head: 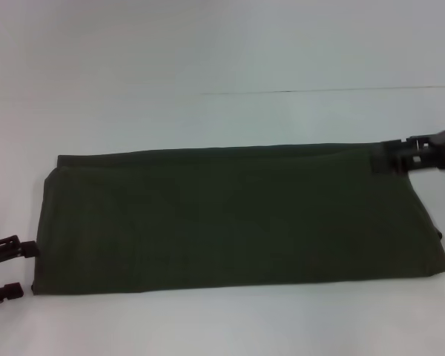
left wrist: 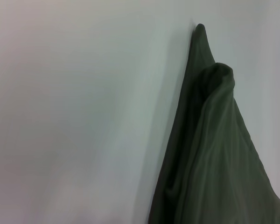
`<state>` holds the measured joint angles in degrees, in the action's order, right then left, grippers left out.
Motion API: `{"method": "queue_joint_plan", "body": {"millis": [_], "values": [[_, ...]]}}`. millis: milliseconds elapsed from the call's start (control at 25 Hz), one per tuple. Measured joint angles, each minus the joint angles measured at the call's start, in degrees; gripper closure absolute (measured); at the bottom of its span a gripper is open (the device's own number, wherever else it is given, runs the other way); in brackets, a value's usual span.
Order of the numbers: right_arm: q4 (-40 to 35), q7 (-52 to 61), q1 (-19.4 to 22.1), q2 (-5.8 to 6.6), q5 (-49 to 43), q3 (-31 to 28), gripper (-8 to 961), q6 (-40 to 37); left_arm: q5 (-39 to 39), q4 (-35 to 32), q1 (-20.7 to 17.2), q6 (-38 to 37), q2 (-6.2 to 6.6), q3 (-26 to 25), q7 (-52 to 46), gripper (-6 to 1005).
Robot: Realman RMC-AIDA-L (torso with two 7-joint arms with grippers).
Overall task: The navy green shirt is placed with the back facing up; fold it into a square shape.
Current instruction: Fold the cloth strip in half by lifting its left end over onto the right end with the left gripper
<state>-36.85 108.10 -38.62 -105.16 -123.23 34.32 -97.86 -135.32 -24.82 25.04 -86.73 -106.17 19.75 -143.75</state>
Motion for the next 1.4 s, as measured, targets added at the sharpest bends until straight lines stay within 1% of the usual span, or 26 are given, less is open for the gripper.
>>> {"method": "queue_joint_plan", "body": {"millis": [40,120,320,680,1240,1400], "values": [[-0.2,-3.8,0.4,-0.01,0.1,-0.4,37,-1.5,-0.1,0.2,0.1,0.0,0.0,0.0,0.0,40],[-0.3,-8.1,0.8,-0.04,0.3,-1.0,37,-3.1,-0.5,0.5,0.3,0.1,0.01,0.0,0.0,40],[-0.3,-12.3,1.0,-0.07,0.4,-1.6,38,-5.6,-1.0,1.0,0.8,0.2,0.0,0.0,0.0,40],[-0.3,-13.7,1.0,-0.21,0.4,-1.8,38,-6.7,-1.4,1.3,1.3,1.7,-0.06,0.6,-0.1,39],[-0.3,-13.7,1.3,-0.39,1.1,-2.0,38,-6.8,-1.4,2.2,3.1,3.4,-1.15,1.6,-0.3,42],[-0.3,-13.7,1.3,-0.39,1.1,-2.3,38,-6.8,-1.4,2.7,3.7,3.8,-1.27,1.6,-0.3,43]]}}
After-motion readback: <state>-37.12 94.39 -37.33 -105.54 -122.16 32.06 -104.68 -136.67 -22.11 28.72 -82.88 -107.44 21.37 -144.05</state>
